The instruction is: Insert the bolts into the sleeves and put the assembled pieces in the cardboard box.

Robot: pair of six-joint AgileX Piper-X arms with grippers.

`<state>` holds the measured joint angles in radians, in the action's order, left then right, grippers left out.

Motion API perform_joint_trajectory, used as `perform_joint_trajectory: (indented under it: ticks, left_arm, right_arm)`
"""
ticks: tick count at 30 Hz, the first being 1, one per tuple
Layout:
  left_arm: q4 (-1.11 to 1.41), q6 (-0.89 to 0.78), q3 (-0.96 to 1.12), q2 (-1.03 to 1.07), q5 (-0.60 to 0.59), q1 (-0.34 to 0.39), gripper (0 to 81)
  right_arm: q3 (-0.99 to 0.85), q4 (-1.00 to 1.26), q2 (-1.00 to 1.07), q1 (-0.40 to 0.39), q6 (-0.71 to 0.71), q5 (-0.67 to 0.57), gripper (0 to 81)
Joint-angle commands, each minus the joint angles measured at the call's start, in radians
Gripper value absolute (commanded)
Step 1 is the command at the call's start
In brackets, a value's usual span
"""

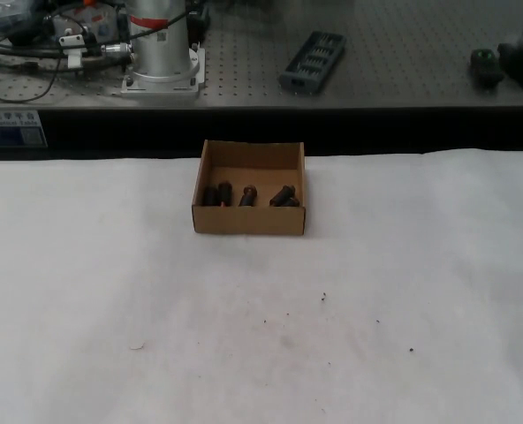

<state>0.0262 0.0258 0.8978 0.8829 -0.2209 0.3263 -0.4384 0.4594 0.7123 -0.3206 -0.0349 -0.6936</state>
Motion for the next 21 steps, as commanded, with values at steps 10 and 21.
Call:
perform_joint_trajectory:
  ticks: [10,21]
  left_arm:
    - [0.028,-0.057,-0.408,-0.268,0.009,-0.001,0.6]
    - [0.028,-0.057,-0.599,-0.338,0.009,-0.001,0.6]
  right_arm:
    - [0.214,-0.117,-0.202,0.041,-0.068,0.012,4.3]
    - [0.400,-0.117,-0.213,0.041,-0.155,0.012,4.3]
